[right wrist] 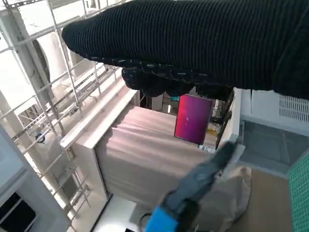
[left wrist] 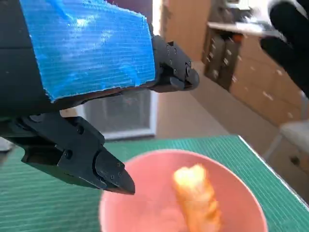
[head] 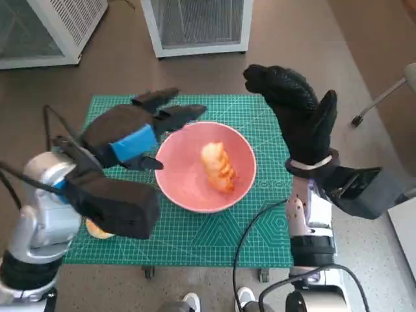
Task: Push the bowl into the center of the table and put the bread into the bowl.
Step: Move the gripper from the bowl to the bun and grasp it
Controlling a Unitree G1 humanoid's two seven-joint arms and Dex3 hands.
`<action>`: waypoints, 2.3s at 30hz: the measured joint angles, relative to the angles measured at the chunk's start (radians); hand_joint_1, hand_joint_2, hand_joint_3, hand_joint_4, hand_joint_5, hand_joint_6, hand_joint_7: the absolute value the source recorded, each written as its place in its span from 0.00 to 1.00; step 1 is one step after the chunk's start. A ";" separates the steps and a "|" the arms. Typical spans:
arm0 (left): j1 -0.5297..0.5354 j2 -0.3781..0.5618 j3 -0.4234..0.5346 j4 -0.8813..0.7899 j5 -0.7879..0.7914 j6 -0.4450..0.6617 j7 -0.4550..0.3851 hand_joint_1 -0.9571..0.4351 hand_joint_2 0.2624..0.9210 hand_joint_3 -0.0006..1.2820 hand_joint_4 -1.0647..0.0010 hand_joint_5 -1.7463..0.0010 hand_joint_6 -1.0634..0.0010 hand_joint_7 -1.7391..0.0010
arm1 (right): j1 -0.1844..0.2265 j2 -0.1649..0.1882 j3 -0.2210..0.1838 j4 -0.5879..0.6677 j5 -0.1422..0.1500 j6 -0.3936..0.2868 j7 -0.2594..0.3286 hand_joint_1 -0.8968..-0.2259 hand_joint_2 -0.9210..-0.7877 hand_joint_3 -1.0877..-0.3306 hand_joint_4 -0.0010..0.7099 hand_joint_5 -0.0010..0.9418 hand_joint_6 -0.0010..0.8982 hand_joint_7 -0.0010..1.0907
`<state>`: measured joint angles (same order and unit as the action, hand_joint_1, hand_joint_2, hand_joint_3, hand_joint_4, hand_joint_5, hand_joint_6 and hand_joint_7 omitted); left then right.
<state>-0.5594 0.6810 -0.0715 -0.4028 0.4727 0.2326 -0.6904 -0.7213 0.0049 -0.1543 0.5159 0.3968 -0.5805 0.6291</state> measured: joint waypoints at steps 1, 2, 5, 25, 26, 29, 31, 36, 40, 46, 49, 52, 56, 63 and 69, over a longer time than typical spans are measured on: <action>0.008 0.006 0.014 -0.012 -0.007 0.003 -0.002 0.59 0.79 0.00 0.96 1.00 0.77 1.00 | 0.001 0.000 0.000 0.000 0.000 0.000 0.000 0.30 0.00 0.44 0.29 0.00 0.31 0.10; 0.014 0.014 0.025 -0.022 -0.011 0.006 -0.003 0.59 0.79 0.00 0.96 1.00 0.77 1.00 | 0.002 -0.001 0.000 0.000 0.000 0.001 0.000 0.30 0.00 0.44 0.29 0.00 0.31 0.10; 0.059 0.034 0.090 -0.059 -0.049 0.011 -0.010 0.59 0.79 0.00 0.96 1.00 0.77 1.00 | 0.003 0.002 0.003 -0.001 0.000 0.004 0.000 0.30 0.00 0.44 0.29 0.00 0.31 0.10; 0.424 0.165 0.442 -0.262 -0.161 0.111 -0.091 0.63 0.75 0.00 0.95 1.00 0.76 1.00 | 0.019 0.002 0.005 -0.018 0.000 0.007 0.000 0.32 0.00 0.44 0.29 0.00 0.31 0.11; 0.439 0.172 0.447 -0.270 -0.161 0.121 -0.097 0.63 0.74 0.00 0.95 1.00 0.76 1.00 | 0.019 0.002 0.005 -0.018 0.000 0.007 0.000 0.32 0.00 0.44 0.29 0.00 0.31 0.11; 0.483 0.189 0.465 -0.294 -0.162 0.158 -0.125 0.64 0.73 0.00 0.95 1.00 0.76 1.00 | 0.020 0.002 0.005 -0.018 0.000 0.007 0.000 0.32 0.00 0.44 0.29 0.00 0.31 0.11; 0.505 0.201 0.468 -0.306 -0.162 0.184 -0.142 0.64 0.72 0.00 0.95 1.00 0.76 1.00 | 0.020 0.002 0.005 -0.017 0.000 0.007 0.000 0.32 0.00 0.45 0.30 0.00 0.31 0.11; 0.546 0.239 0.465 -0.338 -0.161 0.259 -0.183 0.64 0.69 0.00 0.95 1.00 0.76 1.00 | 0.020 0.002 0.005 -0.012 0.000 0.006 0.000 0.32 0.00 0.45 0.30 0.00 0.31 0.11; 0.565 0.267 0.453 -0.362 -0.160 0.316 -0.203 0.64 0.67 0.00 0.95 1.00 0.77 1.00 | 0.020 0.002 0.005 -0.006 0.000 0.005 0.000 0.32 0.00 0.45 0.30 0.00 0.31 0.11; 0.595 0.284 0.422 -0.377 -0.166 0.368 -0.223 0.68 0.66 0.00 0.97 1.00 0.77 1.00 | 0.019 0.002 0.005 -0.003 0.000 0.005 0.000 0.32 0.00 0.45 0.30 0.00 0.31 0.11; 0.603 0.289 0.402 -0.377 -0.177 0.388 -0.234 0.71 0.67 0.00 0.98 1.00 0.78 1.00 | 0.019 0.000 0.004 -0.003 0.000 0.005 0.000 0.32 0.00 0.45 0.30 0.00 0.31 0.11; 0.604 0.292 0.381 -0.376 -0.194 0.398 -0.238 0.72 0.67 0.00 0.99 1.00 0.78 1.00 | 0.019 -0.001 0.003 -0.003 0.000 0.005 0.000 0.32 0.00 0.45 0.30 0.00 0.31 0.11; 0.604 0.297 0.347 -0.369 -0.200 0.401 -0.236 0.72 0.67 0.00 0.99 1.00 0.78 1.00 | 0.020 -0.002 0.003 -0.003 0.000 0.006 0.001 0.32 0.00 0.45 0.30 0.00 0.31 0.11; 0.604 0.299 0.279 -0.350 -0.181 0.397 -0.204 0.71 0.67 0.00 0.98 1.00 0.78 1.00 | 0.020 -0.005 0.002 -0.003 0.002 0.007 0.003 0.32 0.00 0.44 0.30 0.00 0.30 0.11; 0.603 0.299 0.219 -0.322 -0.145 0.395 -0.165 0.70 0.67 0.00 0.97 1.00 0.79 1.00 | 0.020 -0.007 0.001 -0.004 0.003 0.011 0.004 0.31 0.00 0.44 0.30 0.00 0.30 0.11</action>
<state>0.0438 0.9801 0.1470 -0.7245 0.3272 0.6276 -0.8554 -0.7017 -0.0021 -0.1537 0.5119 0.3993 -0.5693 0.6329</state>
